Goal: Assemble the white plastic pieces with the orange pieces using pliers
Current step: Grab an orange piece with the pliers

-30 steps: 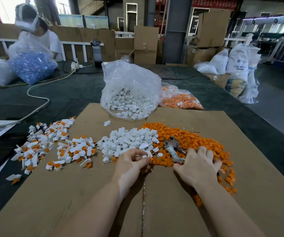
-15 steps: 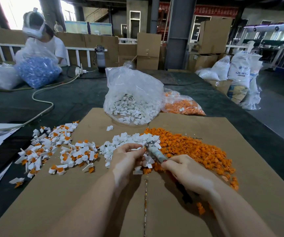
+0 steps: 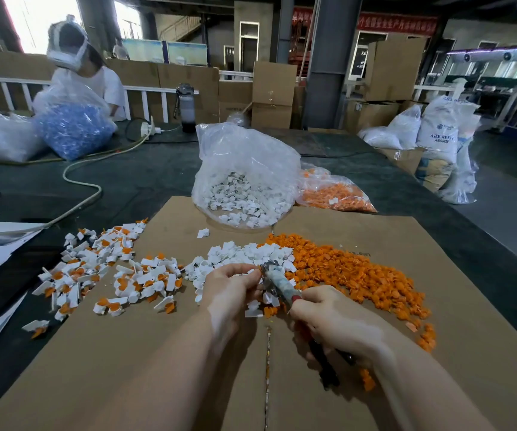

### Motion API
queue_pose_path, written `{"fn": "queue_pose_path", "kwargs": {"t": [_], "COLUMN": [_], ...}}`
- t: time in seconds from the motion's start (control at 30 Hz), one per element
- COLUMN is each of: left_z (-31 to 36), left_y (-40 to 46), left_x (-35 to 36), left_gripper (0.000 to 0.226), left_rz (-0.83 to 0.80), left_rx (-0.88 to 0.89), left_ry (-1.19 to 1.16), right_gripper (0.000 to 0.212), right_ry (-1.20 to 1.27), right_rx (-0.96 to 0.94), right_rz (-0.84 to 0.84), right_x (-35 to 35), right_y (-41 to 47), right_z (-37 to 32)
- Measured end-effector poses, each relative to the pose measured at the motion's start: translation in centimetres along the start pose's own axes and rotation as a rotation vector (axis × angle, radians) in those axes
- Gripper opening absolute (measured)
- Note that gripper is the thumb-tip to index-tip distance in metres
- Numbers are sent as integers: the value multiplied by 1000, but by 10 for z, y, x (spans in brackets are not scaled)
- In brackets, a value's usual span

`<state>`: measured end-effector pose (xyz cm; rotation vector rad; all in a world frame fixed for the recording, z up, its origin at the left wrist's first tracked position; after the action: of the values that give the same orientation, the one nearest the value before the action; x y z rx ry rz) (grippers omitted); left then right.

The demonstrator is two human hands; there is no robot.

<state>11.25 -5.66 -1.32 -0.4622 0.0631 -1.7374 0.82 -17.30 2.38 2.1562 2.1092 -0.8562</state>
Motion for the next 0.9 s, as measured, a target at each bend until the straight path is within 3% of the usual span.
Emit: {"fn": "queue_pose_path", "kwargs": {"t": [0.27,0.63,0.77,0.9], "left_z": [-1,-9,-12,-15], "left_y": [-2,-5,-14,-24], "left_x": [2,1,-2,1], "left_gripper": [11,8,7,16], "left_rz": [9,8,-16,-74], "left_rx": [19,6,78,263], "left_ry": [-21,-37,61,390], "right_gripper": [25,21,30,44], "right_ry": [-317,-343,-445,-767], "right_rx": [-84,-108,-71,-31], "right_rz": [210,317,554,790], "right_x": [-4,-8,-28,-46], "right_y": [0,-1,1,3], "right_z": [-9,5,17,26]}}
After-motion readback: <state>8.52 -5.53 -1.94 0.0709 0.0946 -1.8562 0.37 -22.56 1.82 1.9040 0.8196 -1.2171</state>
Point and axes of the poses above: each hand's wrist, its own y-axis towards the middle knuckle, its own x-axis out of the palm, z = x × y, the point moved 6 cm from there along y, towards the middle knuckle, and after that the axes turned 1 degree about -x, right-handed, at the moved point
